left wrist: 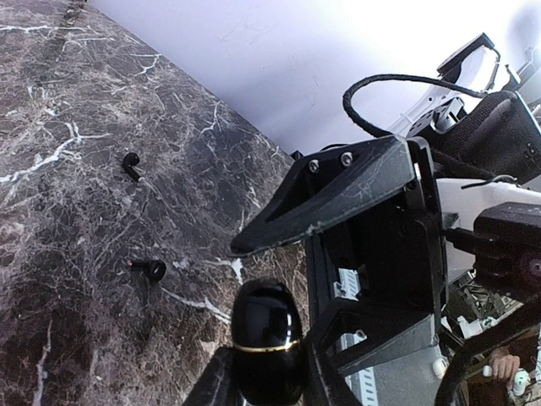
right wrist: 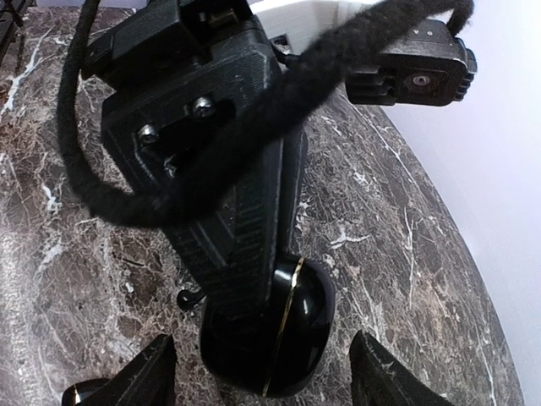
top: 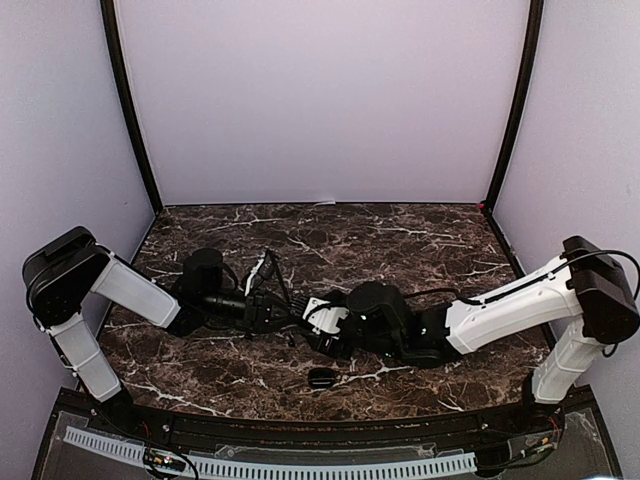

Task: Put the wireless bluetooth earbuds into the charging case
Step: Pass from the right arm to the left, then open the charging case.

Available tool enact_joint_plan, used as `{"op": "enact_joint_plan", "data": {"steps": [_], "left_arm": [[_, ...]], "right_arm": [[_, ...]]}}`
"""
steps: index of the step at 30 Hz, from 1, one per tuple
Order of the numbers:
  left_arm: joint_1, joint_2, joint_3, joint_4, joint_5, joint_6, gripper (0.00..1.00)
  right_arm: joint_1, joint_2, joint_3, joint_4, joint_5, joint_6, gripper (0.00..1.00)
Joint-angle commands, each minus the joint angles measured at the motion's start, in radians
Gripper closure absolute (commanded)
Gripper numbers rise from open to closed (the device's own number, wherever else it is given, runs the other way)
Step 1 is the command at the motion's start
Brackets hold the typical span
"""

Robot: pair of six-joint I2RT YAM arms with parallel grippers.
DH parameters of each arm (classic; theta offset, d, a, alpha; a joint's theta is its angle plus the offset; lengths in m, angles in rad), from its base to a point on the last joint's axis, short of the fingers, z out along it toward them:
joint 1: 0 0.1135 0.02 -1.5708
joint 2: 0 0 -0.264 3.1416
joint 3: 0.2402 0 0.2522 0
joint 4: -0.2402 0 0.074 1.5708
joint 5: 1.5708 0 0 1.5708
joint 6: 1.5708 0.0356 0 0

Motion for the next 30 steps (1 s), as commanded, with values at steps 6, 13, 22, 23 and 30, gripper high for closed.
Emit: {"op": "enact_joint_plan", "data": {"steps": [6, 13, 22, 23, 30], "left_arm": [[-0.005, -0.058, 0.004, -0.057, -0.032, 0.095, 0.70], [-0.005, -0.089, -0.017, -0.067, -0.069, 0.146, 0.70], [-0.026, -0.123, -0.025, -0.115, -0.121, 0.247, 0.71], [-0.032, -0.126, -0.025, -0.122, -0.121, 0.265, 0.71], [-0.090, -0.133, -0.002, -0.180, -0.189, 0.321, 0.71]], "right_arm": [[-0.050, -0.194, -0.085, 0.013, -0.199, 0.121, 0.20], [-0.287, -0.227, -0.104, 0.041, -0.650, 0.325, 0.17], [-0.412, -0.033, -0.100, 0.254, -1.024, 0.491, 0.19], [-0.419, -0.016, -0.107, 0.299, -1.068, 0.520, 0.19], [-0.435, 0.059, -0.126, 0.476, -1.212, 0.644, 0.21]]}}
